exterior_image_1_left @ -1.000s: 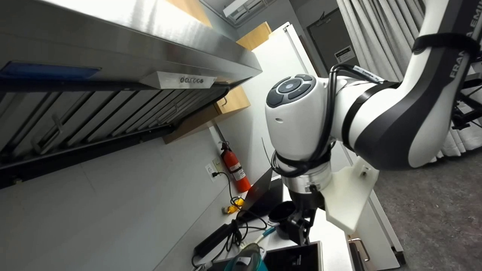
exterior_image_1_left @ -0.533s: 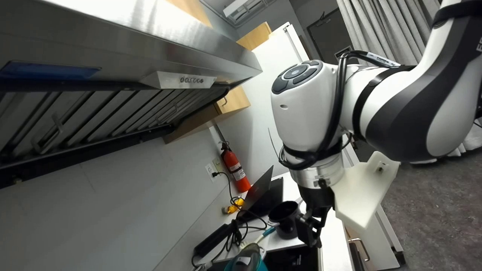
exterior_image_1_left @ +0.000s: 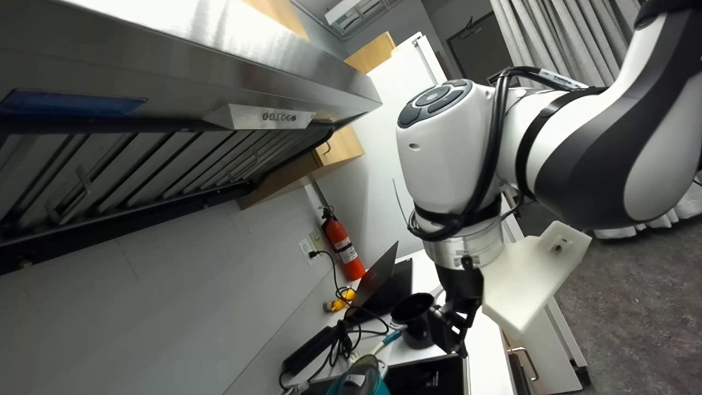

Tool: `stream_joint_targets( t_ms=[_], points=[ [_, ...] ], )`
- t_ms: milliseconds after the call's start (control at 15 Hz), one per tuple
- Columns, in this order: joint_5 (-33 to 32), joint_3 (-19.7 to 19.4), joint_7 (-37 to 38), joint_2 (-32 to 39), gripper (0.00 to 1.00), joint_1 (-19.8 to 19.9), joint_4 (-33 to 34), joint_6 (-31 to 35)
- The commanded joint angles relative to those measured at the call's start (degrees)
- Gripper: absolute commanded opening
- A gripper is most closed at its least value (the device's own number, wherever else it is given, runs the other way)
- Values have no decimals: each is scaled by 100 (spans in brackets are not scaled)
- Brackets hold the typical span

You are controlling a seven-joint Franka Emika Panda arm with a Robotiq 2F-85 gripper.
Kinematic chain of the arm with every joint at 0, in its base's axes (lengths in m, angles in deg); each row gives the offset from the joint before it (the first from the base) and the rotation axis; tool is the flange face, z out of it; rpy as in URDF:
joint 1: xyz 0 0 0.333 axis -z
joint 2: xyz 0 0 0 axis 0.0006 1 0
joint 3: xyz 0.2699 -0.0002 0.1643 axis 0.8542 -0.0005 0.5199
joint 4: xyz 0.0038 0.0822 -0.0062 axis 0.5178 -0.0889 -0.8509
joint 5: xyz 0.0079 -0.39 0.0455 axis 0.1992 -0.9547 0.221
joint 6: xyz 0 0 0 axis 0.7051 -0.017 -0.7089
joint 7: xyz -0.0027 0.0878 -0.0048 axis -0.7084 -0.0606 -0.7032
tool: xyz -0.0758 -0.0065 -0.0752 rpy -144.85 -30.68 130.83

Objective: Remove the lid from the black pot and put it on the blue pot

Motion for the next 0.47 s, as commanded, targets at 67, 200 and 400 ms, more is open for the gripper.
stream_joint_targets(
  t_ms=[67,200,400],
  points=[
    [16,174,32,-21,100,177,-2,-9],
    [17,175,39,-29,100,182,-5,-9],
    [17,176,42,-29,100,183,-6,-9]
  ],
)
